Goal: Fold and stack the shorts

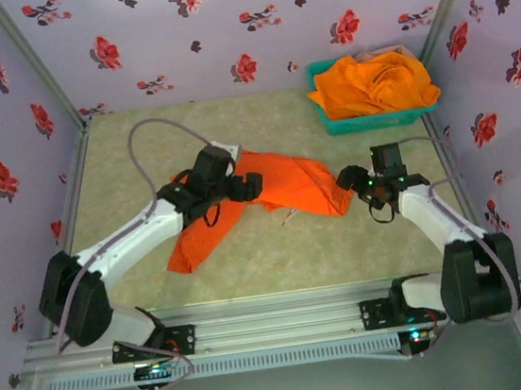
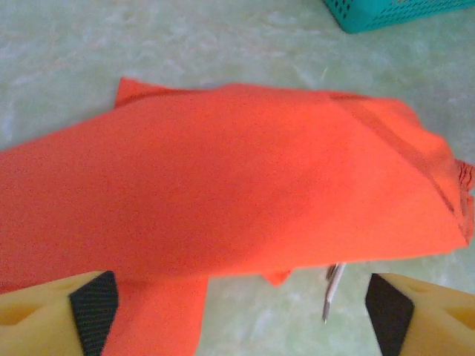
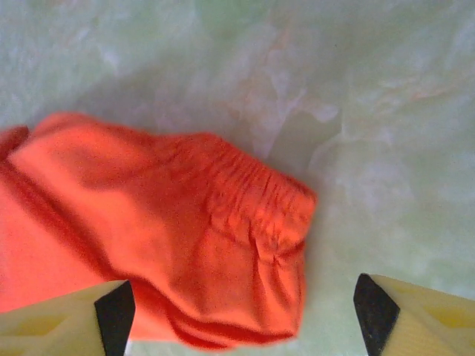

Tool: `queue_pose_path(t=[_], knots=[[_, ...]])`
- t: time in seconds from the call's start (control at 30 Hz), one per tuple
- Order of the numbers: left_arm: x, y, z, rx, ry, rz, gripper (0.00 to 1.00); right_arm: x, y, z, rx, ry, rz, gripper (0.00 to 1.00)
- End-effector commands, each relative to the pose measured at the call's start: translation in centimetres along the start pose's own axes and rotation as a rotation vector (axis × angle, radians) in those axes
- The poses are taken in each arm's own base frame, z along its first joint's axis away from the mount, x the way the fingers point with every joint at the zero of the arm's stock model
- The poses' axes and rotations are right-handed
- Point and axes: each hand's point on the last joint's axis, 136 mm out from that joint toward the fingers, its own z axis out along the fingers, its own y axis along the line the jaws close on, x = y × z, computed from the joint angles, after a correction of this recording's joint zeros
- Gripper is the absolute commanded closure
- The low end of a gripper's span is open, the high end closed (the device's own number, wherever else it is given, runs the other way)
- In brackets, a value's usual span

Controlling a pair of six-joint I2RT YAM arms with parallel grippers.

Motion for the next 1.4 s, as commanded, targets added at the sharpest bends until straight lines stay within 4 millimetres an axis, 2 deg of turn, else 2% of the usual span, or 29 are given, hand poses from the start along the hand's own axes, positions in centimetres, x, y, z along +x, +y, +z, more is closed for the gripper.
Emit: queue_pose_path(t=[0.0,0.07,0.23,0.5,0.67,0.83,0.9,1.03,1.13,1.23,1.27,1.37], knots=[[-3.4,-1.2,1.6,0.003,-0.066,0.075,0.06,-1.1,1.0,1.4,-0.086,-0.001,0.118,0.24],[-3.9,-1.2,3.1,-0.034,-0.021,0.097,0.04,-0.9,0.5,2.1,-0.078,0.008,0.154,0.24],[-3.4,-1.6,7.7,-0.075,0.124,0.140,0.03,-0.2,-0.4,3.6,-0.064,0.027,0.202,0.28],[-2.3,-3.0,12.9,-0.090,0.247,0.169,0.02,1.2,-2.6,4.8,-0.008,0.041,0.231,0.36],[-1.1,-4.7,15.7,-0.087,0.312,0.200,0.02,1.3,-2.9,5.5,-0.006,0.044,0.233,0.49],[0.8,-4.8,17.7,-0.104,0.383,0.195,0.06,0.7,-2.2,6.2,-0.043,0.038,0.233,0.62],[1.5,-4.8,18.2,-0.107,0.396,0.190,0.14,0.5,-1.9,6.3,-0.054,0.035,0.233,0.70],[1.4,-4.6,17.7,-0.114,0.397,0.180,0.44,0.2,-1.4,6.1,-0.071,0.030,0.228,0.87],[-0.6,-4.8,16.3,-0.119,0.343,0.175,0.68,-0.3,-1.0,5.3,-0.083,0.004,0.218,0.99],[-3.3,-5.1,14.0,-0.110,0.264,0.164,0.92,-1.2,-0.3,3.9,-0.097,-0.039,0.193,1.00],[-4.2,-5.1,13.2,-0.116,0.233,0.163,0.96,-1.6,0.1,3.2,-0.103,-0.060,0.179,1.00],[-7.0,-4.7,10.2,-0.133,0.138,0.158,0.98,-2.8,1.1,0.9,-0.125,-0.129,0.137,1.00]])
